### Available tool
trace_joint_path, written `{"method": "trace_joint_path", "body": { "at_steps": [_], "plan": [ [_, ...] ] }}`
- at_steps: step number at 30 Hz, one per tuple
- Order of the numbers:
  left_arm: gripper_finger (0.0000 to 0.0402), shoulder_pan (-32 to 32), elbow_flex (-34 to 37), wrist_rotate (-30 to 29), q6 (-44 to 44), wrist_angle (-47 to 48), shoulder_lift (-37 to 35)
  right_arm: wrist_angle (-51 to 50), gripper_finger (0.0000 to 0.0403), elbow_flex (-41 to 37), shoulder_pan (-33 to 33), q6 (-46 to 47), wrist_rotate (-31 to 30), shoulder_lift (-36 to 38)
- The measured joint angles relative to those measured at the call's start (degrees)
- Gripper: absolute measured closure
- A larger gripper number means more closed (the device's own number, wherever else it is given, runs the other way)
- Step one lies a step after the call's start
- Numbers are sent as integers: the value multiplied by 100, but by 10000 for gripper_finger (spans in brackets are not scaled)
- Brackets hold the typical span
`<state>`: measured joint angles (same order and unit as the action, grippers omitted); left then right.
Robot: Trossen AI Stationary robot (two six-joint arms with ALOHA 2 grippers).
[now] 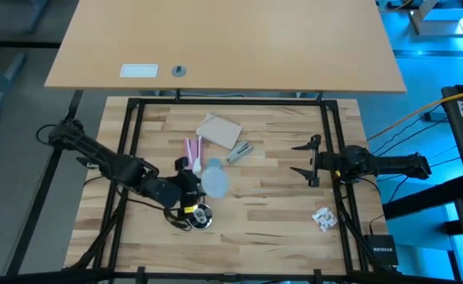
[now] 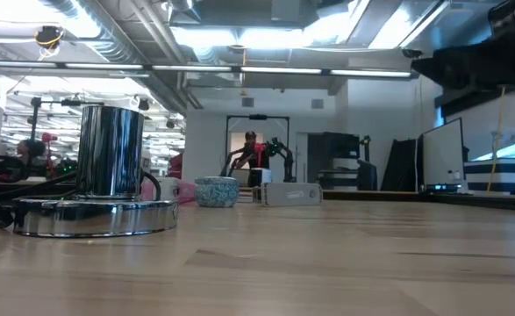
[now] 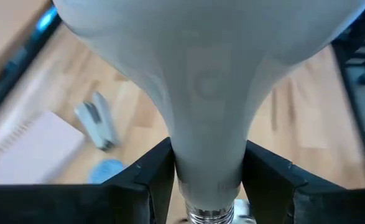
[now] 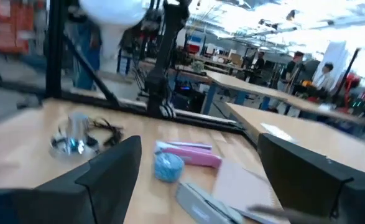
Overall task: Screw lightbulb
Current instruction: Insert the lightbulb into the lamp
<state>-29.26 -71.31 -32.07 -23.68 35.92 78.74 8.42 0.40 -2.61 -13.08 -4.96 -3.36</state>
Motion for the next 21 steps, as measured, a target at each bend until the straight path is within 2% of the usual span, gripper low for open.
{"method": "trace_joint_path", "body": {
  "at_steps": [5, 10, 15, 18, 21],
  "plan": [
    [245, -367, 0, 0, -885, 23, 0, 255, 75, 0, 0, 431, -123, 0],
    [245, -665, 8, -84, -1544, 152, 0, 409, 75, 0, 0, 426, -686, 0],
    [245, -943, 9, -409, -1939, 218, 0, 602, 75, 2, 0, 674, -1029, 0],
    [245, -1111, 70, -653, -2164, 247, 0, 761, 75, 2, 0, 1098, -1014, -17],
    [245, -1287, 223, -925, -2558, 247, 2, 930, 75, 2, 0, 1327, -727, -153]
  ]
}}
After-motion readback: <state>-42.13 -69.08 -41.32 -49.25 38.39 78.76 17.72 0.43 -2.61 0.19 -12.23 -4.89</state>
